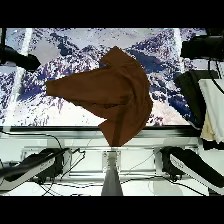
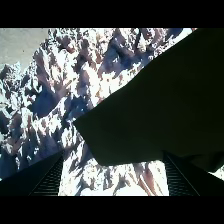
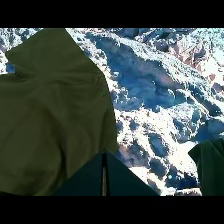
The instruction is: Fold the clothes and pants, and hang the long-sleeved shirts on hangers.
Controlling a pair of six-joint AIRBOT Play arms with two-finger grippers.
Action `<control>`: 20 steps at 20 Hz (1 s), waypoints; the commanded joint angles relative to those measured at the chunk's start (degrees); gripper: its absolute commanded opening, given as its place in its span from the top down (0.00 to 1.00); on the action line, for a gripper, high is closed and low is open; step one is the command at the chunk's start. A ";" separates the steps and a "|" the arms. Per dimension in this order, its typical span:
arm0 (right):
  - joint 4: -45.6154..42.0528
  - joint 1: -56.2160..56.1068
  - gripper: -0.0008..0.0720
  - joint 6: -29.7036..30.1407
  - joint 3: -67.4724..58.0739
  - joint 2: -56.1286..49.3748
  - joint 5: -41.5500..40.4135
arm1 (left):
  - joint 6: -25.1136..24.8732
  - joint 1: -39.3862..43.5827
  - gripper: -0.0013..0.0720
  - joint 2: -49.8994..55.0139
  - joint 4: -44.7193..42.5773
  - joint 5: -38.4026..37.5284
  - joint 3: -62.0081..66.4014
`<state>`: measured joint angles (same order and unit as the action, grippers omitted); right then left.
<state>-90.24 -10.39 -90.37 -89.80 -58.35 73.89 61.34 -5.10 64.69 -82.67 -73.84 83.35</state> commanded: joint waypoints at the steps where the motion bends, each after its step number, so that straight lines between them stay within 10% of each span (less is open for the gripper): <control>1: 0.02 -0.07 0.97 -0.02 -0.02 -0.04 0.00 | -0.02 -0.07 0.04 -0.02 -0.02 0.02 0.02; 16: 0.07 -0.07 0.97 -0.02 -0.02 -0.04 -2.84 | -0.02 -0.07 0.04 -0.02 -0.02 0.02 0.02; 20: -2.21 0.04 0.97 3.28 0.87 0.02 9.70 | -0.02 -0.07 0.04 -0.02 -0.02 0.02 0.02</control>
<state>-90.94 -10.39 -89.03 -89.58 -58.39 75.72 61.32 -5.10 64.69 -82.70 -73.82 83.35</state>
